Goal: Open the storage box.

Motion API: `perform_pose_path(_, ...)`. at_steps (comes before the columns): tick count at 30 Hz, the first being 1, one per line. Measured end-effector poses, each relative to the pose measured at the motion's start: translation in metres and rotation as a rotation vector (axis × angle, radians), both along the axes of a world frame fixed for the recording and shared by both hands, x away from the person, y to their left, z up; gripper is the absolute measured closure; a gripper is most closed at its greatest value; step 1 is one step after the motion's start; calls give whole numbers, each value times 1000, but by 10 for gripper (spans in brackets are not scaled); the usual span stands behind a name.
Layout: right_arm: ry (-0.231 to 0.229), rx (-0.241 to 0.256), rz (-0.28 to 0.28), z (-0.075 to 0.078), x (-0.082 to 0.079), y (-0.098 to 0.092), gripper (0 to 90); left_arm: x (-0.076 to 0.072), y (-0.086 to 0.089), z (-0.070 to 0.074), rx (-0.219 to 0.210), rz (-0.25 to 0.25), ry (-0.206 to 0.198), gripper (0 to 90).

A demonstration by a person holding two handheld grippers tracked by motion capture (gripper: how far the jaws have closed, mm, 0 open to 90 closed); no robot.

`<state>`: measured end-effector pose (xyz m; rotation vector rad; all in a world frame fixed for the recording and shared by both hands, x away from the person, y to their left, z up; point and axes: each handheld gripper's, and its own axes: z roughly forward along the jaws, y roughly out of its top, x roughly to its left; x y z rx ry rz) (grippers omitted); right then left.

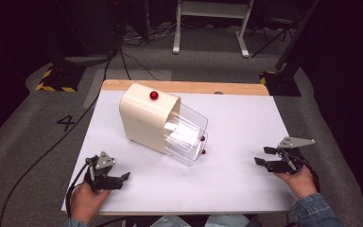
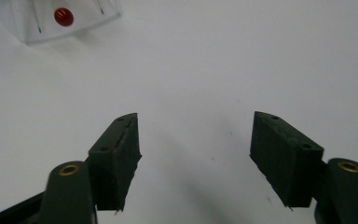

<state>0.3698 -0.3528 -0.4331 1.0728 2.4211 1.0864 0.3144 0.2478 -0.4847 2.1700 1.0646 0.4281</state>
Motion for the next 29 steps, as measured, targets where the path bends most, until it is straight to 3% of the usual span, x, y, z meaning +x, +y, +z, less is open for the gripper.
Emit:
perform_pose_path(2, -3, -33, -7, -4, -4, -8, 294, 0, 0, 0, 0, 0, 1, 159)
perform_pose_path(8, 12, -23, -56, -17, -11, -31, 159, 0, 0, 0, 0, 0, 0, 159)
perform_pose_path(12, 19, -32, -91, -29, -13, -40, 148, 0, 0, 0, 0, 0, 0, 159)
perform_pose_path(16, 27, -49, -91, -41, -11, -43, 148, 0, 0, 0, 0, -1, 0, 159)
perform_pose_path(19, -31, -64, -73, -47, -12, -41, 130, 0, 0, 0, 1, 0, -1, 159)
perform_pose_path(29, -40, -71, -86, -48, -13, -41, 92, 0, 0, 0, 4, 1, -1, 159)
